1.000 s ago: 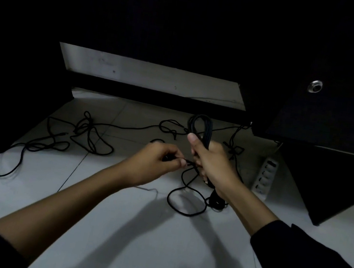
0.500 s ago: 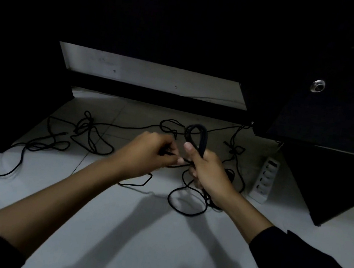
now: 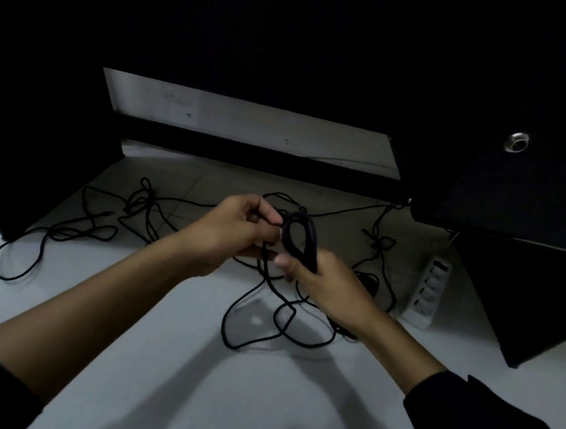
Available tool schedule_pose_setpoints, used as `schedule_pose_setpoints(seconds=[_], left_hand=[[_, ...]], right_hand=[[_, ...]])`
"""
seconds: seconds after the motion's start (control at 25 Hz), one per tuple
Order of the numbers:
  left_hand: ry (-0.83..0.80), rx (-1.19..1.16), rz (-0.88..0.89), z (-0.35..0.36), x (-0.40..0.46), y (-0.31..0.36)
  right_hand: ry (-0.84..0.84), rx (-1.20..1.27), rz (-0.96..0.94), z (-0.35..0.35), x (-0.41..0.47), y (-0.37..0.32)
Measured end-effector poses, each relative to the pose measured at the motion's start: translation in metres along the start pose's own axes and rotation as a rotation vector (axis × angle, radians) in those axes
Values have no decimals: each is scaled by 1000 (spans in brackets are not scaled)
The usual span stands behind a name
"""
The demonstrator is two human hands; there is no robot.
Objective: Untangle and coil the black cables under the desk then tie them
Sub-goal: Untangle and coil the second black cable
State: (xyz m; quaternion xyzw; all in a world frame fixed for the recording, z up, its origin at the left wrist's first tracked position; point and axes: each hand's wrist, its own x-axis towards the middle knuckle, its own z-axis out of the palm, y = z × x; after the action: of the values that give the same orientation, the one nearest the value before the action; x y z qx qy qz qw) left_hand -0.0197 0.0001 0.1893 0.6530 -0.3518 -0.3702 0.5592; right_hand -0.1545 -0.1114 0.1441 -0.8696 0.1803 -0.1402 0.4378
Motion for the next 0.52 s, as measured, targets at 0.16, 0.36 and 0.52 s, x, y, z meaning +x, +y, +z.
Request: schedule_pose_setpoints(seconds=[0.16,0.36,0.52], left_hand=[[81,-102,-54,9,1,4],[111,-31,-59,13,6,1],[147,167,39,7,10,-2]], right_hand=[[-30,76,28,7,-3,-1],[-56,300,32,11,-6,-9],[-23,345,89,10,-4,-4]])
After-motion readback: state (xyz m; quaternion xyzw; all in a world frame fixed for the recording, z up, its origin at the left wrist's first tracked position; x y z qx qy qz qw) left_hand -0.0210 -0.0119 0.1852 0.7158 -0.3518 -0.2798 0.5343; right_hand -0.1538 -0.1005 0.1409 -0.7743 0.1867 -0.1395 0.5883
